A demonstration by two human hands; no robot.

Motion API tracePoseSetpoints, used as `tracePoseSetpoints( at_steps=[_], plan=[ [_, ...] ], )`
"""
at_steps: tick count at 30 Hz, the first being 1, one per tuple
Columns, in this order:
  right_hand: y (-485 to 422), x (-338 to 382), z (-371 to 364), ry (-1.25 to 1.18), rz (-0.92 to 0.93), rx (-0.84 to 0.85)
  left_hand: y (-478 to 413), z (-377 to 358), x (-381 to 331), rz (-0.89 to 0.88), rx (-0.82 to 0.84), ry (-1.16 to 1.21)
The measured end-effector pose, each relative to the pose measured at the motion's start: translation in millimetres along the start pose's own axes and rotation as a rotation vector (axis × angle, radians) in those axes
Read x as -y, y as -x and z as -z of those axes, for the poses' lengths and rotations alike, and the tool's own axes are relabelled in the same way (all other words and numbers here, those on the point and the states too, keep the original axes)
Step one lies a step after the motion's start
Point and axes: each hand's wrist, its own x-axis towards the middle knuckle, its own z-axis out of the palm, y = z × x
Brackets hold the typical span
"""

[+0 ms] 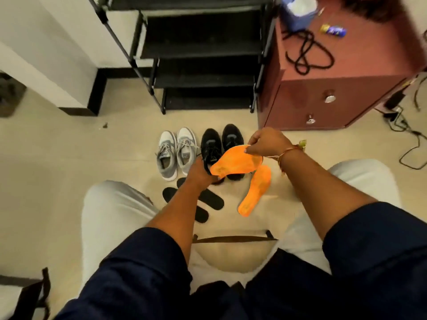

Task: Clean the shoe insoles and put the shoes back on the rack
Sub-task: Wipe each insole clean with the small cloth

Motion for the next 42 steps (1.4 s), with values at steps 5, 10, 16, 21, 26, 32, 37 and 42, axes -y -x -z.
tracePoseSetpoints(
  at_steps=[5,10,16,21,26,32,37,42],
  plan=[
    [69,47,80,-0.09,0.185,-0.038,35,36,-13,-0.083,-0.043,-0.075],
    [106,74,128,-0.041,0.324,-0.153,62,57,-31,-0.165,-0.201,0.019],
    [111,86,135,-0.313,0.337,-0.659,95,57,-57,-0.235,-0.161,0.315],
    [128,94,78,-0.717,0.19,-0.688,104,44,-56,-0.201,-0.101,0.527],
    [139,89,16,-0.948,0.05,-0.785,103,39,-46,-0.123,-0.06,0.695],
    [126,83,-6,-1.009,0.117,-0.569,96,40,-32,-0.044,0.016,1.113],
    [133,87,-20,-1.385,0.139,-0.078,94,39,-34,-0.042,0.067,1.265],
    [135,91,-25,-1.233,0.164,-0.046,91,36,-35,-0.049,0.032,1.225]
  ],
)
